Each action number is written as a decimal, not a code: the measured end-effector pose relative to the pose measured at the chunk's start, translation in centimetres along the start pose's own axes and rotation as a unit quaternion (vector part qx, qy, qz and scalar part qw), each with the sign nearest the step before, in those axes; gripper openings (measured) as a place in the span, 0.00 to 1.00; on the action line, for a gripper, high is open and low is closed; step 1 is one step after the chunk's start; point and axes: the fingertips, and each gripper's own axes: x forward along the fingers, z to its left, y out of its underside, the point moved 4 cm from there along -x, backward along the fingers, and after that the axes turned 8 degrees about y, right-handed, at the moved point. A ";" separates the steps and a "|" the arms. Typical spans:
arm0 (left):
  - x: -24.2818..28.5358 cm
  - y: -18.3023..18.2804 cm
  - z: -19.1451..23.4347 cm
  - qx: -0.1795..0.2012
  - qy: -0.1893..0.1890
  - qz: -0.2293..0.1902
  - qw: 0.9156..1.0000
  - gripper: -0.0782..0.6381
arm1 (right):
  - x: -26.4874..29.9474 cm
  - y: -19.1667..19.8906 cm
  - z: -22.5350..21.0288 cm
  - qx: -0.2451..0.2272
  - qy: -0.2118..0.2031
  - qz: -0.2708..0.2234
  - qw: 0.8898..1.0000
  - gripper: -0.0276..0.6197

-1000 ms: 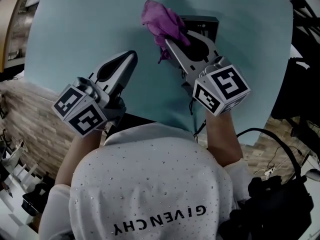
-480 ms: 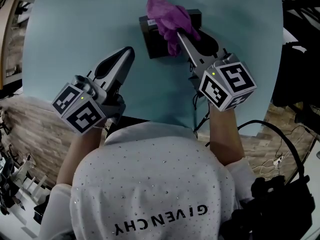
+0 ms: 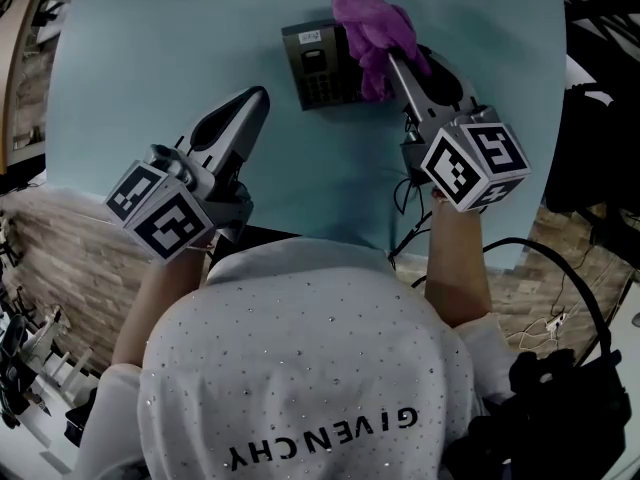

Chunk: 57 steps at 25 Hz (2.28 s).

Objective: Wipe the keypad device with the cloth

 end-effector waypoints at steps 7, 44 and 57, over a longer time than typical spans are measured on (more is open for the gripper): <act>-0.5 0.2 0.2 0.006 -0.027 0.011 1.000 0.11 | -0.9 0.3 -1.3 0.022 0.019 -0.005 1.000 0.21; -1.4 0.0 0.5 -0.010 -0.037 0.000 0.999 0.11 | 1.8 3.1 7.7 -0.034 -0.079 0.059 0.995 0.23; -0.6 0.0 0.0 -0.012 -0.018 0.004 1.000 0.11 | 0.4 2.0 3.5 0.007 -0.011 0.038 0.999 0.24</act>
